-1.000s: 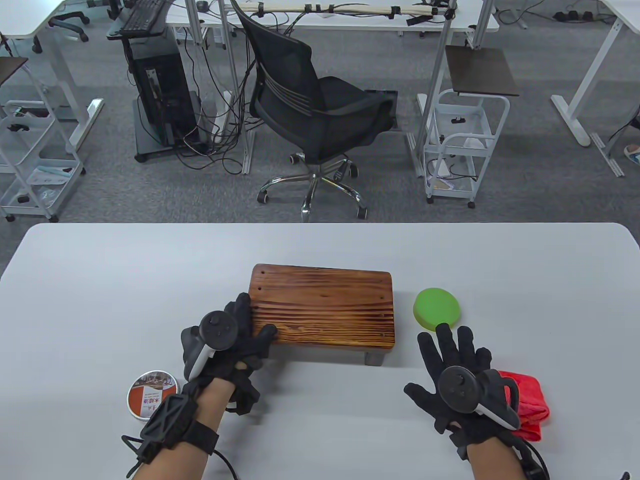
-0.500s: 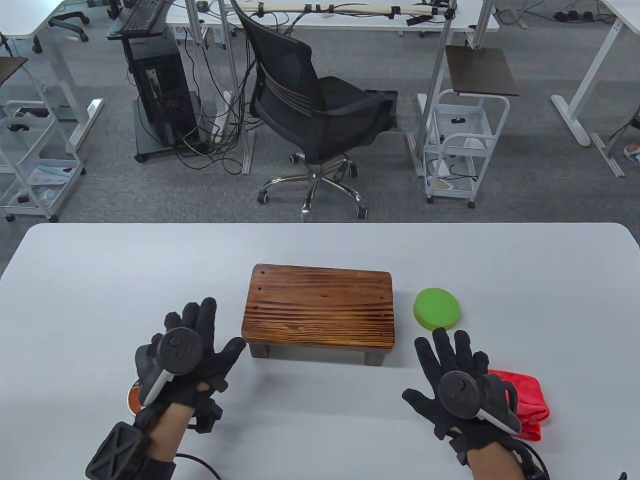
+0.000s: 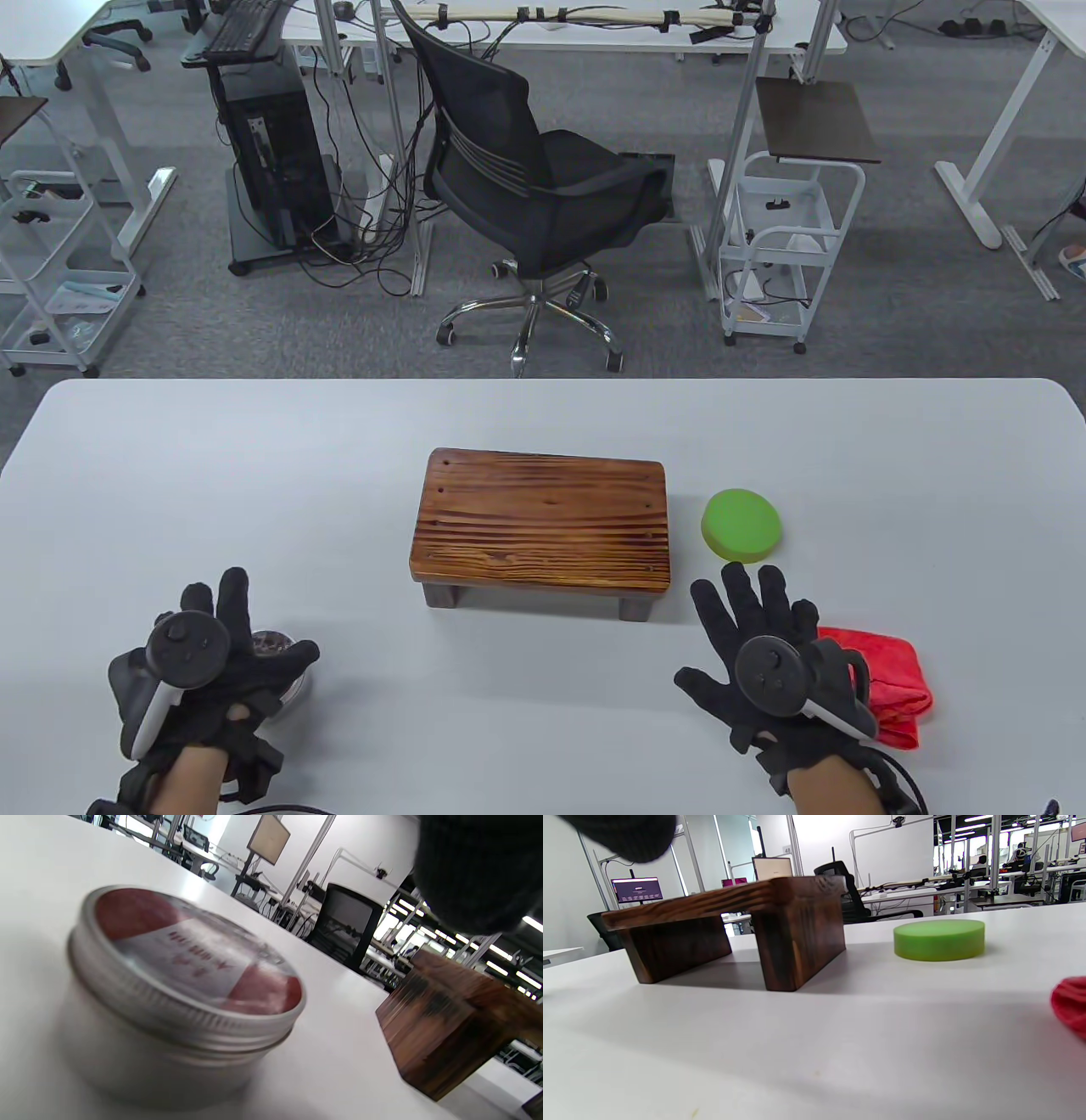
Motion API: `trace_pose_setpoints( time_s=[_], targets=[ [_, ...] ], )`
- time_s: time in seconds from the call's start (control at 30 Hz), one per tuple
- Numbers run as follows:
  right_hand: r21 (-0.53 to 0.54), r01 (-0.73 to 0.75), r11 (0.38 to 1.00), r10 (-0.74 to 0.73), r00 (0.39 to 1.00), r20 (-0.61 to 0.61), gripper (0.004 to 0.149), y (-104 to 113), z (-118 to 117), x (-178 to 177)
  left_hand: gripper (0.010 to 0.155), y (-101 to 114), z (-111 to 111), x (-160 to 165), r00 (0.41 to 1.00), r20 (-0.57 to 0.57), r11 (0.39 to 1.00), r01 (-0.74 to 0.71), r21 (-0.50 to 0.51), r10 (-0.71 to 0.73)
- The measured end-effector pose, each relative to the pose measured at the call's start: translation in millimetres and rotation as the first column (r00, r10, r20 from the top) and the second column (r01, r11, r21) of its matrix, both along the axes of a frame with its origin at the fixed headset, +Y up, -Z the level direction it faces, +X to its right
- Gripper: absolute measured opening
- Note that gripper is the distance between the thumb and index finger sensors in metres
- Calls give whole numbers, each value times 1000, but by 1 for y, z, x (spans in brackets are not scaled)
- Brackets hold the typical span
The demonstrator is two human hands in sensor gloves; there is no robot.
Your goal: Dip and apply wood wax on stool
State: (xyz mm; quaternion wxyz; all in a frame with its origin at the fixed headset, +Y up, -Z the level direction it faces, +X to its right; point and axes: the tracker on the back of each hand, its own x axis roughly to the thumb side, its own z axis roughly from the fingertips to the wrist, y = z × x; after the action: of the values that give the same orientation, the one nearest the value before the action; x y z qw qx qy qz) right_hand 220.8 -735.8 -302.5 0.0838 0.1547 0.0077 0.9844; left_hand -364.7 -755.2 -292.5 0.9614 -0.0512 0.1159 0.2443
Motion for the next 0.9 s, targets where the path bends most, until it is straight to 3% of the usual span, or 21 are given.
trace_pose_setpoints(
  time_s=[0.13, 0.2, 0.6, 0.9],
  targets=[
    [-4, -2, 1000, 2, 1000, -1, 95, 0, 0, -1, 126, -14, -4, -1, 999, 46, 976, 6, -218, 4],
    [-8, 5, 1000, -5, 1000, -2, 95, 0, 0, 0, 125, -21, -5, 1, 998, 62, 961, 21, -277, -3],
    [-22, 17, 1000, -18, 999, -26, 95, 0, 1, 0, 117, -44, -21, 11, 989, 39, 918, 145, -369, -140],
    [-46, 13, 999, -15, 999, -34, 95, -2, -1, 1, 115, -44, -26, 11, 983, -3, 936, 176, -304, -185]
  ],
)
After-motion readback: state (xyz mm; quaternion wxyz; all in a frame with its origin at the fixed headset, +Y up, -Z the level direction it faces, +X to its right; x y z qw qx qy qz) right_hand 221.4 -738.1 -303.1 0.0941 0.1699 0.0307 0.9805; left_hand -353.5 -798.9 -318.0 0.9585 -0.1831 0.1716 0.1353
